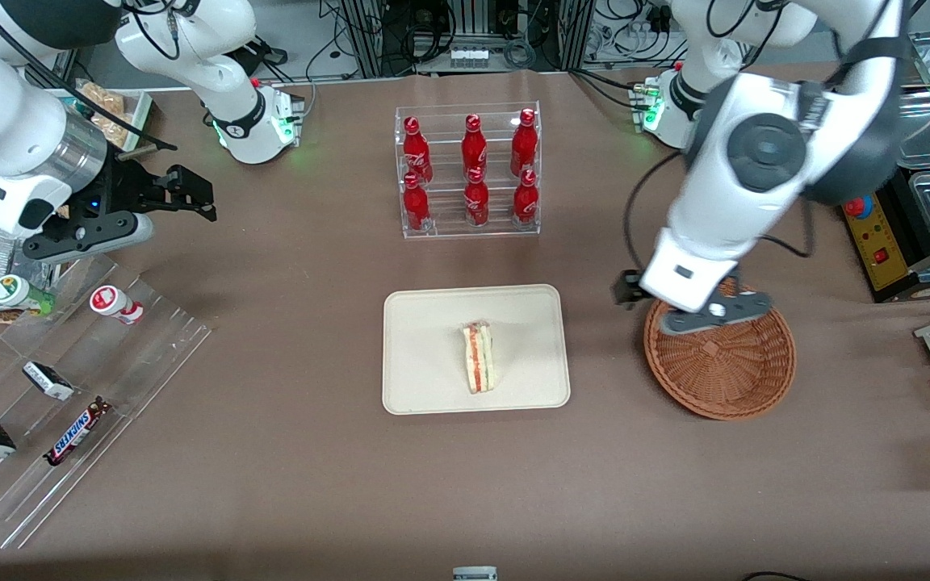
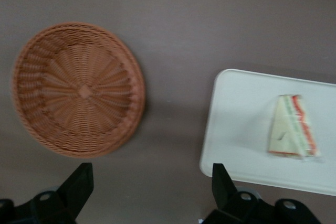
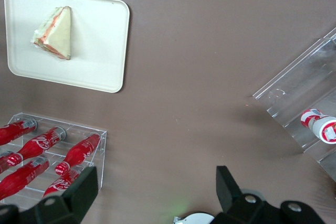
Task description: Place sandwich from basket to tray
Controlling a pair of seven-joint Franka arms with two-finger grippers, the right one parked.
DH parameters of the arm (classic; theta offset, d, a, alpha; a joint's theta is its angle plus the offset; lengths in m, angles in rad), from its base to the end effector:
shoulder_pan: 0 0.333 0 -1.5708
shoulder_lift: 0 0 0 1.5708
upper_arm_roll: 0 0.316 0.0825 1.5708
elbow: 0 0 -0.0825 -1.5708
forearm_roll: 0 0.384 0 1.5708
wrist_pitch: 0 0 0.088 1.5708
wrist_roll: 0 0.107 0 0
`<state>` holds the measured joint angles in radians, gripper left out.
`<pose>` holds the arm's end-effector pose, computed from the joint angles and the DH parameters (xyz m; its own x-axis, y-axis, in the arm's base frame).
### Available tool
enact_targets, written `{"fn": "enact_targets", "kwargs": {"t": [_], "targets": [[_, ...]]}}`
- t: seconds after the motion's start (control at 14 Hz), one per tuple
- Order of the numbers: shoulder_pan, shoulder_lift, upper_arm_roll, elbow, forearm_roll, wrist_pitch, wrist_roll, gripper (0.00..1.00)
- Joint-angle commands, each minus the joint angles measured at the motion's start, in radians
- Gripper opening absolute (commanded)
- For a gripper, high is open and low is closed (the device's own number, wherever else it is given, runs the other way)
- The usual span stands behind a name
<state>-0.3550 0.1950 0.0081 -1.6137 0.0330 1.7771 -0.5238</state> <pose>0.5833 -0.2082 0.5070 0.9856 0.1689 -0.0106 0.1683 -0.9847 -0.0450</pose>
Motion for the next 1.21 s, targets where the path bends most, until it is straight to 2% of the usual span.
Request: {"fn": "enact_targets", "kwargs": {"t": [0.0,0.21,0.36,0.5,0.71,0.86,1.14], "targets": [[0.114,-0.092,-0.013,-0.071,-0.012,-0.063,0.164,1.00],[0.215,-0.144,-0.013,-0.064,-0.010,-0.161,0.397,1.00],[0.237,-0.190,-0.011,-0.061,-0.004,-0.206,0.441,1.00],[0.351,-0.236,-0.074,-0.054,-0.008,-0.205,0.473,1.00],[0.351,-0.240,-0.054,0.012,-0.002,-0.206,0.518,1.00],[0.321,-0.240,-0.024,0.021,-0.002,-0.208,0.518,1.00],[0.323,-0.238,-0.023,0.018,-0.018,-0.234,0.515,1.00]]}}
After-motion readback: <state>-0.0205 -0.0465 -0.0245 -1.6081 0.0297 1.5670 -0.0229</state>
